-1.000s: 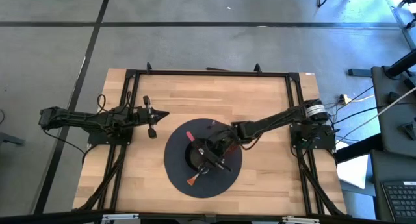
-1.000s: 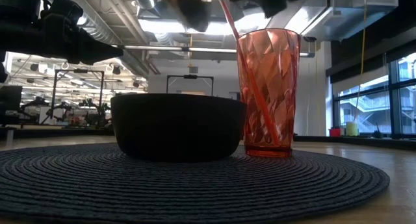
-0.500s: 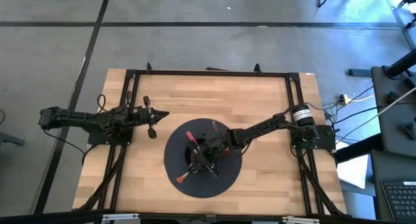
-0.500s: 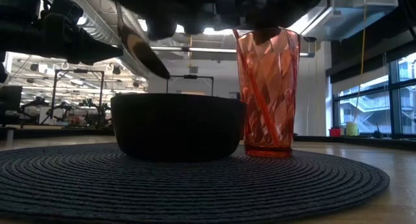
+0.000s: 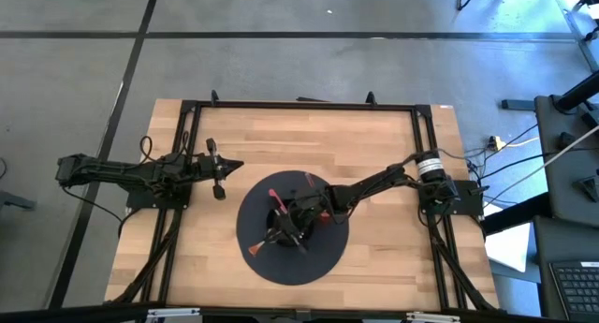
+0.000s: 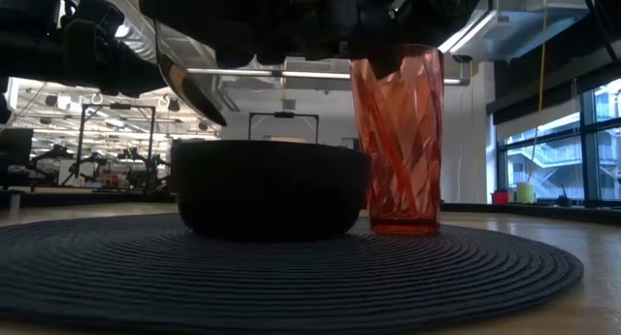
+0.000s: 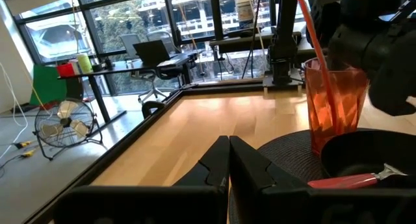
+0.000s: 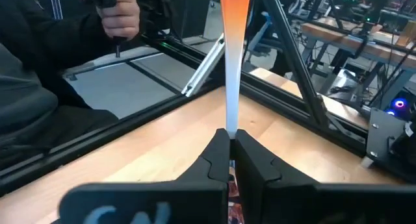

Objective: Pick & Place Utensil
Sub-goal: Put the orange spoon into the black bowl

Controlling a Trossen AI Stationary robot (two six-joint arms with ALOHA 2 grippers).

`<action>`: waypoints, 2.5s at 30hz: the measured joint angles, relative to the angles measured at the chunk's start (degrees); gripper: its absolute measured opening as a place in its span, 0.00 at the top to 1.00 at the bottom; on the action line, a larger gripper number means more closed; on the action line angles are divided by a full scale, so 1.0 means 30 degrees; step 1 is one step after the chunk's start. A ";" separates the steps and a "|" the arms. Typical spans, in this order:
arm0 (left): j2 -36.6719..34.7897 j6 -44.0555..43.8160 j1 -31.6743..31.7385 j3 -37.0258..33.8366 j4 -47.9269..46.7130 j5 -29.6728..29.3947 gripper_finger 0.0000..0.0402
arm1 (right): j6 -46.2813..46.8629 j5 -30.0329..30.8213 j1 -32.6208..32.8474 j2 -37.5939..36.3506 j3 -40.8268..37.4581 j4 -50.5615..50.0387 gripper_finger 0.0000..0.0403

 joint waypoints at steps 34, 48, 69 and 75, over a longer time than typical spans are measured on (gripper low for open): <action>-0.0007 -0.0107 0.0000 0.0000 0.0017 -0.0005 0.99 | -0.2452 1.4308 0.3116 -0.2129 0.4430 -1.0846 0.98; -0.0002 -0.0648 0.0002 0.0000 0.0012 0.0000 0.99 | -0.1352 1.9148 0.3603 -0.1360 0.1533 -0.8090 0.98; 0.0000 -0.0452 0.0007 0.0000 0.0004 -0.0029 0.99 | -0.0679 1.6126 0.2631 -0.1338 0.0882 -0.9570 0.98; -0.0002 -0.0459 0.0002 0.0000 0.0004 -0.0029 0.99 | -0.0079 1.5330 0.2568 -0.1338 0.0882 -0.9639 0.98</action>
